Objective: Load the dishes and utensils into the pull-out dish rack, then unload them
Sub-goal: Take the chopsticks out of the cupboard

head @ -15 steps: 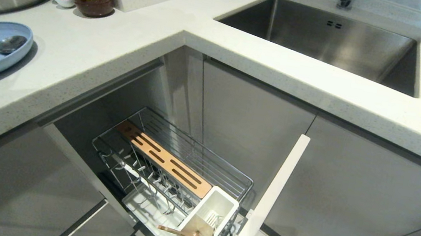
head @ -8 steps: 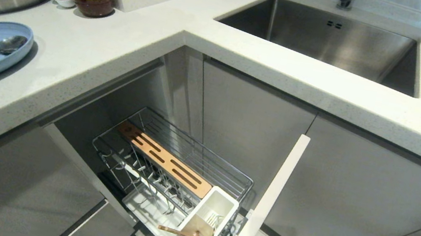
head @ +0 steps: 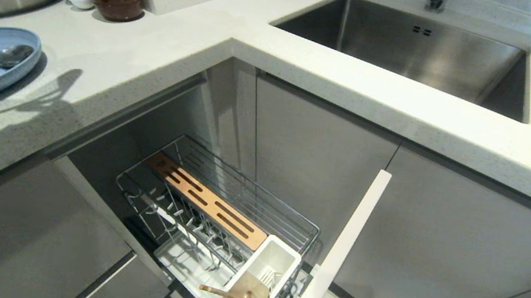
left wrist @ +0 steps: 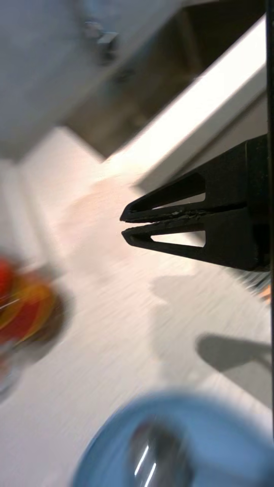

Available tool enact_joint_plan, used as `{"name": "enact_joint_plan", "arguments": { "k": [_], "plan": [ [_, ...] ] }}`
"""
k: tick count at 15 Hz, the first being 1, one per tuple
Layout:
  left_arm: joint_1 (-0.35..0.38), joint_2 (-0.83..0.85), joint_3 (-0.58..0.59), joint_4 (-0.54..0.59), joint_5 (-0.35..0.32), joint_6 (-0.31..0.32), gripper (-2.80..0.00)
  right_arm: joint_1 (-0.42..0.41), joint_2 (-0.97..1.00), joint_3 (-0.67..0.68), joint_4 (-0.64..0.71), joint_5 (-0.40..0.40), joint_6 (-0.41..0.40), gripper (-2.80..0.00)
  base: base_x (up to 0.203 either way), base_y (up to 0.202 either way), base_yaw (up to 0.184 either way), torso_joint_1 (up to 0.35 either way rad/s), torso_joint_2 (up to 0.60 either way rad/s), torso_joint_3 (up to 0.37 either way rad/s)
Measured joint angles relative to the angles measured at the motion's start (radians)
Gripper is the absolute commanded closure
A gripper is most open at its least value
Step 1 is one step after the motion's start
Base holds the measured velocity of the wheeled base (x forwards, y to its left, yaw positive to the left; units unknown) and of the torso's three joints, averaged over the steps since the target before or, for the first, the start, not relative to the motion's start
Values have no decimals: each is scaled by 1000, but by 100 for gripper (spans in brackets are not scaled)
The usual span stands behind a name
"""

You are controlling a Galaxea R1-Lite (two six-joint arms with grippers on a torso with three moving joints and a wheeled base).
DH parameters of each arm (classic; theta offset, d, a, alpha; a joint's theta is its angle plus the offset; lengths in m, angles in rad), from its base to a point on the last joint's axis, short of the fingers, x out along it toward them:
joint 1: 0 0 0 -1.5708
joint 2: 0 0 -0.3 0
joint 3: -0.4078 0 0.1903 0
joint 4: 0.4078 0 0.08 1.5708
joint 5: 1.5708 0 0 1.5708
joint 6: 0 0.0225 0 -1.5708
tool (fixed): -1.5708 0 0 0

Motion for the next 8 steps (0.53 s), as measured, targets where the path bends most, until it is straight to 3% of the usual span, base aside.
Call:
{"name": "enact_joint_plan", "arguments": {
  "k": [4, 8],
  "plan": [
    [-184, 102, -63, 241, -3, -85, 0, 0, 0, 0, 0, 0, 0, 0, 0, 0, 0, 0, 0, 0],
    [-300, 187, -100, 450, -3, -96, 0, 0, 0, 0, 0, 0, 0, 0, 0, 0, 0, 0, 0, 0]
  ]
}}
